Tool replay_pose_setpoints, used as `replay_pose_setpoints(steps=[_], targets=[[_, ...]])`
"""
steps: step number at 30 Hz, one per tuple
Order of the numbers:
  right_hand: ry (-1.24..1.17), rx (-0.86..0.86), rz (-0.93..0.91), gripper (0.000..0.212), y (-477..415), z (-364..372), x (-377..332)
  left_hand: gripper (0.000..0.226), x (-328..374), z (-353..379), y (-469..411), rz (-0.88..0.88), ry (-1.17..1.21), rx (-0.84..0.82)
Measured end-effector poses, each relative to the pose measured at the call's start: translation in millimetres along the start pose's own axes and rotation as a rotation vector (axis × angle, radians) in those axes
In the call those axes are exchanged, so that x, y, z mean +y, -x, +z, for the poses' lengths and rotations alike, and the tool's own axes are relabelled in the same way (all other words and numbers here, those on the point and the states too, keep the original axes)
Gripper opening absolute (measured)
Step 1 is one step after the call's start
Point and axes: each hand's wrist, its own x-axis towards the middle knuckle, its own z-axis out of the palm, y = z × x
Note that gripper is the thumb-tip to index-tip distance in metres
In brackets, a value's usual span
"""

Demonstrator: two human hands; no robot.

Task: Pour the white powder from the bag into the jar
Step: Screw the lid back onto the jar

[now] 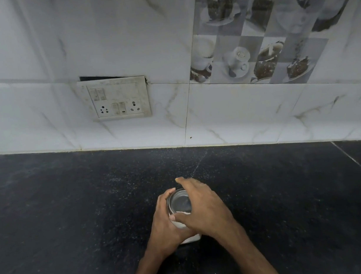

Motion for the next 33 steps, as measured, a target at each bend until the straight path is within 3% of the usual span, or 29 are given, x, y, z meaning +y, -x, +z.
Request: replay_pose_setpoints(steps=[3, 7, 14, 20, 22, 27, 33], targets=[[-0.083, -0.002, -0.075, 0.080, 4.4, 6.8, 1.6, 0.098, 0.6, 0.6, -1.4, 0.014, 0.000, 0.013], [-0.059, 0.177, -0.066, 0.069, 13.1, 28.0, 0.6, 0.089, -1.5, -3.1, -4.1, 0.015, 0.026, -0.001], [-0.071, 0.027, -0.225, 0.090, -2.4, 19.1, 19.3, 0.098, -0.2, -6.0, -4.8, 0.038, -0.002, -0.035], [0.036, 0.200, -0.251, 0.063, 2.9, 41.4, 12.6, 0.096, -1.4, -7.5, -3.6, 0.032, 0.021, -0.025], [0.044, 0.227, -0.227, 0.066, 3.5, 44.7, 11.3, 0.090, -1.2, -7.5, -3.5, 0.035, 0.016, -0.015], [-0.086, 0.074, -0.245, 0.090, -4.4, 28.1, 15.9, 0.099, -2.3, -3.6, -1.6, 0.043, 0.012, 0.018], [0.086, 0.298, -0.251, 0.051, -0.2, 51.2, 8.0, 0.085, -0.1, -2.1, -2.9, 0.019, -0.012, 0.030]])
